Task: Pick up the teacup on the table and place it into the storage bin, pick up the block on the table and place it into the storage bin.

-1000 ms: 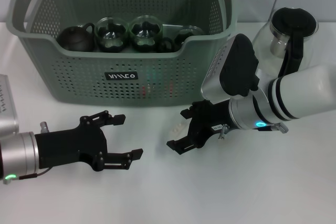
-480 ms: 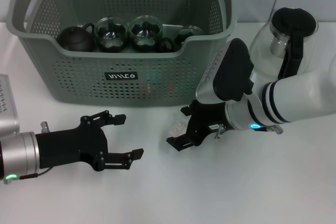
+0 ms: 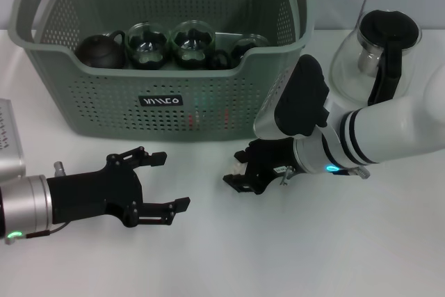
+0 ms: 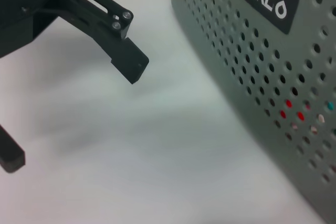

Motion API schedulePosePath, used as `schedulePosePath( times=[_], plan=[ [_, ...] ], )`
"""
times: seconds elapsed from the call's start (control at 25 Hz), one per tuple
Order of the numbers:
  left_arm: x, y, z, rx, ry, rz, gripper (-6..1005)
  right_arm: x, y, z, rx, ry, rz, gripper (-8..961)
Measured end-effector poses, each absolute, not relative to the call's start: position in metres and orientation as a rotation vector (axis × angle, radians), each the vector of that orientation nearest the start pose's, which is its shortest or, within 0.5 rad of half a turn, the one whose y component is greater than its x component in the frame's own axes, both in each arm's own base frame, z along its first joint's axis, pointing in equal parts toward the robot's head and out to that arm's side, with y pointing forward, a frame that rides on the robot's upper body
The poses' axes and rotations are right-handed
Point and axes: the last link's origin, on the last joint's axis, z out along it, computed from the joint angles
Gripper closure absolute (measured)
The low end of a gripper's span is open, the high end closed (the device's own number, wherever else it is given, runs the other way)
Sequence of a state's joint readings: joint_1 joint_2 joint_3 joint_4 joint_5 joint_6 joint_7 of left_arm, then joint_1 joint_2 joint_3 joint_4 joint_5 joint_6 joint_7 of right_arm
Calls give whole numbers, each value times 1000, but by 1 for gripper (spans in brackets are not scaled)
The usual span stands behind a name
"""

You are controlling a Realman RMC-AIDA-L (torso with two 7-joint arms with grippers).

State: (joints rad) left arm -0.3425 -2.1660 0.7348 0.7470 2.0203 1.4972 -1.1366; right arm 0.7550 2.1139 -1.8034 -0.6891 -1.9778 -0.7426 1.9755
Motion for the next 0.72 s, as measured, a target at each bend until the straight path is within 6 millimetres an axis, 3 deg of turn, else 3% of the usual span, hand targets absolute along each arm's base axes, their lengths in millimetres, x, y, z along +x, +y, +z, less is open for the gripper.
schedulePosePath(
  times=[0.08,0.4,0.72],
  plan=[
    [-298,282,-25,-2686,-461,-555,48,179,370,-140,-2808,386,-139,213],
    [-298,282,-25,-2686,-461,-555,48,179,370,-141,-2802,377,-145,517],
    [-299,281,-25,-2684,-466,-554,48,177,363,-137,-2843,362,-139,504]
  ],
)
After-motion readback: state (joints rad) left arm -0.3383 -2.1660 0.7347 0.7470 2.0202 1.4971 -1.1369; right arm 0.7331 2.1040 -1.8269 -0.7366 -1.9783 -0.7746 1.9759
